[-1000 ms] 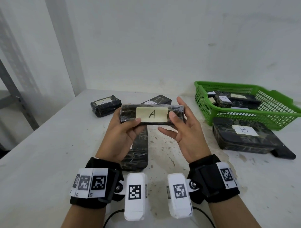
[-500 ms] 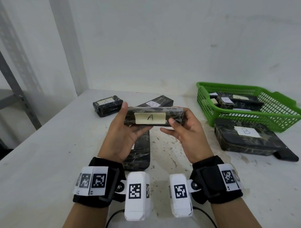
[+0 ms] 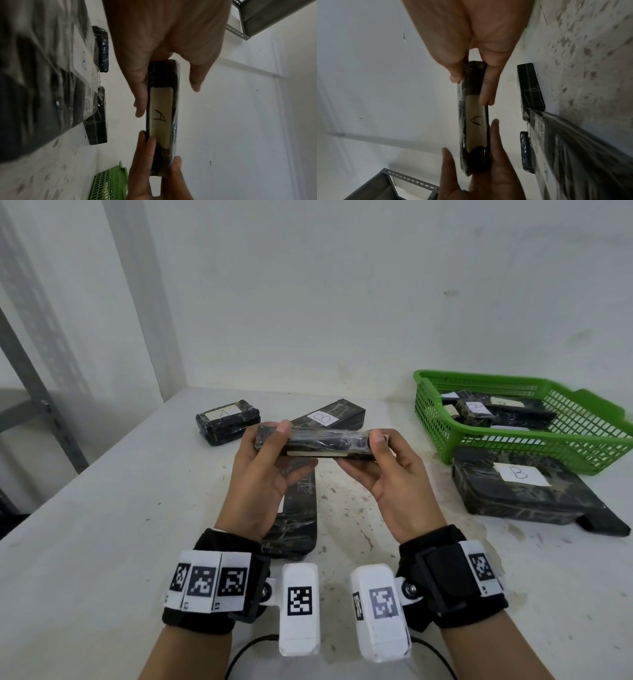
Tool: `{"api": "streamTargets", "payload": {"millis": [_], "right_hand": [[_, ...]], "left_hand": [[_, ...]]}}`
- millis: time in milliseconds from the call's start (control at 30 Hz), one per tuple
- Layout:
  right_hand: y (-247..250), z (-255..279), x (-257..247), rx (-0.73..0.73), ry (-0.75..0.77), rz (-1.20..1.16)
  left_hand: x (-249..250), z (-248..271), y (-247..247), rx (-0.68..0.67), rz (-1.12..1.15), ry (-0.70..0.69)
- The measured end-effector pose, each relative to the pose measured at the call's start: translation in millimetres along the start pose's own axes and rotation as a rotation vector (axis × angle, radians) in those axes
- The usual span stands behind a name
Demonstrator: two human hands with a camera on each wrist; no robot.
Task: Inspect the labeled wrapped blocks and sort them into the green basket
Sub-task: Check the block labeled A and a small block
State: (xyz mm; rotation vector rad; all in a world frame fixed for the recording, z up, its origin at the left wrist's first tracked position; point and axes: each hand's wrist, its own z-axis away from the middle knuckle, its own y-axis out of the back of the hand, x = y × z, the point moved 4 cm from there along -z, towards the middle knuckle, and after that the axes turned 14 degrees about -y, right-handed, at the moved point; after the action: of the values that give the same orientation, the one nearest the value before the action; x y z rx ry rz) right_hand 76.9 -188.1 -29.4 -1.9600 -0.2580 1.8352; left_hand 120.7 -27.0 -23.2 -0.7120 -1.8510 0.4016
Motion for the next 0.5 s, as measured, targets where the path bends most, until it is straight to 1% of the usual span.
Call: {"api": "streamTargets", "payload": {"millis": [67,233,400,500], "right_hand": [[0,0,-2,-0.004,0.017,0.013],[-2,1,0,0.016,-0.075,-0.013],[0,2,-3,0.057,0.026,0.021],[1,1,-2,0.054,0.018,0.042]], "left_hand": [[1,0,0,-0.014,-0.052,-0.025],[0,0,3,0.013,-0.090,-0.064],[0,4,-6,-0.072,-0.090,-0.020],[0,6,-7,-0.055,-0.149,-0.034]]}}
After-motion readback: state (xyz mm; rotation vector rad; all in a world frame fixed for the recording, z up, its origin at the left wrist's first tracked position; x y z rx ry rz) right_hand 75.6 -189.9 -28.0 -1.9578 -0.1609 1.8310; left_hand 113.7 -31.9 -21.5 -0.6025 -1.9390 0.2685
